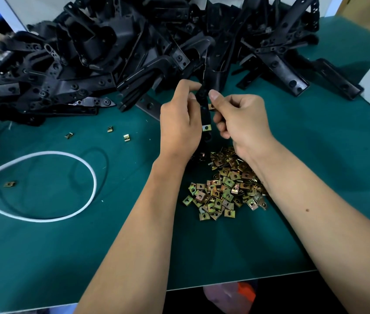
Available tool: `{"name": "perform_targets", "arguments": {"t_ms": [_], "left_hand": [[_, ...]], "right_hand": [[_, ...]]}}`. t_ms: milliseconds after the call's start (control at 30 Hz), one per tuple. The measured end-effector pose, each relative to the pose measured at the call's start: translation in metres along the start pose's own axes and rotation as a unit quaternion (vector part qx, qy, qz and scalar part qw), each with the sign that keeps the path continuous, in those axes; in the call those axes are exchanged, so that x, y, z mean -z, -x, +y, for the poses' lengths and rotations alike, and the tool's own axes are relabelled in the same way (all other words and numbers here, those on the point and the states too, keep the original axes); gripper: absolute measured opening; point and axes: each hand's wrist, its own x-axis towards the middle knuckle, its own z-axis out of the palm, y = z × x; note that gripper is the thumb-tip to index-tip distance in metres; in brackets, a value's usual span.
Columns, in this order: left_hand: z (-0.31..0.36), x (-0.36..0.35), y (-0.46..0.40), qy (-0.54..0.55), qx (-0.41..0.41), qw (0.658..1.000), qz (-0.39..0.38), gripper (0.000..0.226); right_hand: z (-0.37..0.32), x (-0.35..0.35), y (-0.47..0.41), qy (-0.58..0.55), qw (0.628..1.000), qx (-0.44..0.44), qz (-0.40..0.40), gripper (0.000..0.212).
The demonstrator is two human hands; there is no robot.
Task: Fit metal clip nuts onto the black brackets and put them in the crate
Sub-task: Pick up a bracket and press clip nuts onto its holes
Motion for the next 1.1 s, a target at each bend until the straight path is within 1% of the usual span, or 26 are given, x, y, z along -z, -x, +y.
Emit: {"name": "perform_targets", "arguments": {"t_ms": [200,367,500,567,667,733,867,1000,1100], "left_hand": [[0.001,0.0,0.001,0.005,0.008,1.0,0.006,0.024],[0.005,-0.003,0.003,-0.004,0.008,1.0,0.005,0.025],[0.006,-0.003,0.003,-0.013,0.015,1.0,0.014,0.025],[0.005,-0.002,0.002,-0.017,0.021,0.999,0.02,0.025],[0.003,0.0,0.0,-0.021,0.033,0.998,0.039,0.028],[0.002,0.001,0.0,-0.022,0.027,0.999,0.042,0.028],[0.003,0.001,0.0,-0.032,0.02,0.999,0.035,0.028],[0.006,0.0,0.001,-0.051,0.022,0.998,0.028,0.027],[0.011,-0.001,0.002,-0.06,0.016,0.998,0.017,0.026]], "right_hand": [[0.002,-0.002,0.001,0.009,1.0,-0.002,-0.004,0.035],[0.004,-0.004,0.002,0.009,1.0,0.002,0.011,0.039],[0.003,-0.005,0.003,0.038,0.999,0.024,0.014,0.04],[0.002,-0.002,0.001,0.028,0.999,0.013,-0.009,0.036],[0.0,0.002,-0.003,-0.007,0.997,-0.04,-0.068,0.013],[0.001,0.004,-0.004,-0.012,0.994,-0.064,-0.084,0.009],[0.0,0.007,-0.006,-0.035,0.992,-0.094,-0.083,0.01],[0.0,0.008,-0.007,-0.02,0.994,-0.07,-0.082,0.013],[0.001,0.006,-0.006,-0.002,0.995,-0.049,-0.082,0.023]]}}
